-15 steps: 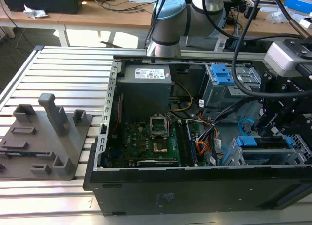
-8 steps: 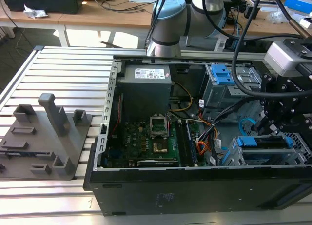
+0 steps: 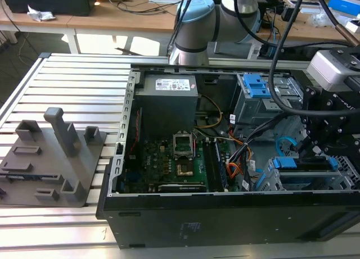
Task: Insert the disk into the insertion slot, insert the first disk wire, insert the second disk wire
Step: 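Insert the second disk wire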
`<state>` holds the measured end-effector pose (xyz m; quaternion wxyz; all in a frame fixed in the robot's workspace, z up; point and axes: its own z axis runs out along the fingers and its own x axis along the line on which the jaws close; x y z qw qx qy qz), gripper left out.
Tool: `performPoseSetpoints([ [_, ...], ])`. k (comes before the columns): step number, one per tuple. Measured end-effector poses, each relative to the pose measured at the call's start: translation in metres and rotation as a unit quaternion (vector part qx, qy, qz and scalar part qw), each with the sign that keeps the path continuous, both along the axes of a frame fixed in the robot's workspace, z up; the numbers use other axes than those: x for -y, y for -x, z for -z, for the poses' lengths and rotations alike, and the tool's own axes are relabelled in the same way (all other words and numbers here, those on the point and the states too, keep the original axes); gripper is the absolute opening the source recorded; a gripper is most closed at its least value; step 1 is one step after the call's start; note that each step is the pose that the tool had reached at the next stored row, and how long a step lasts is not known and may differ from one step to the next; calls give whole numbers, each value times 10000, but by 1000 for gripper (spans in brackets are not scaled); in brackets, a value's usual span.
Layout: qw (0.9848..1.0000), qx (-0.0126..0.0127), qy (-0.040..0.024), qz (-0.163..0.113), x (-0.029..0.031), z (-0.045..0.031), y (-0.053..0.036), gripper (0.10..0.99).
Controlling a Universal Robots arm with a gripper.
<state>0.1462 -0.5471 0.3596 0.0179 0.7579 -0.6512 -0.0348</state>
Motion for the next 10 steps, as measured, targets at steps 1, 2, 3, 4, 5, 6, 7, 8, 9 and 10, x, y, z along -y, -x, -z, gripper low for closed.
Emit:
performPoseSetpoints([
  [1, 10000, 0, -2, 14, 8, 7, -1, 161],
  [2, 10000, 0, -2, 60, 8, 15, -2, 161],
  [3, 9999, 0, -2, 146, 8, 23, -2, 161],
  [4, 9996, 0, -1, 286, 8, 37, -3, 161],
  [5, 9992, 0, -1, 398, 8, 50, -4, 161],
  [6, 9989, -1, -2, 463, 8, 61, -6, 161],
  [7, 9987, -1, -2, 517, 6, 75, -19, 161],
  [8, 9985, -2, -2, 548, 5, 83, -28, 161],
  [9, 9983, -3, -3, 583, 4, 93, -37, 161],
  [10, 9979, -3, -1, 653, 3, 105, -55, 161],
])
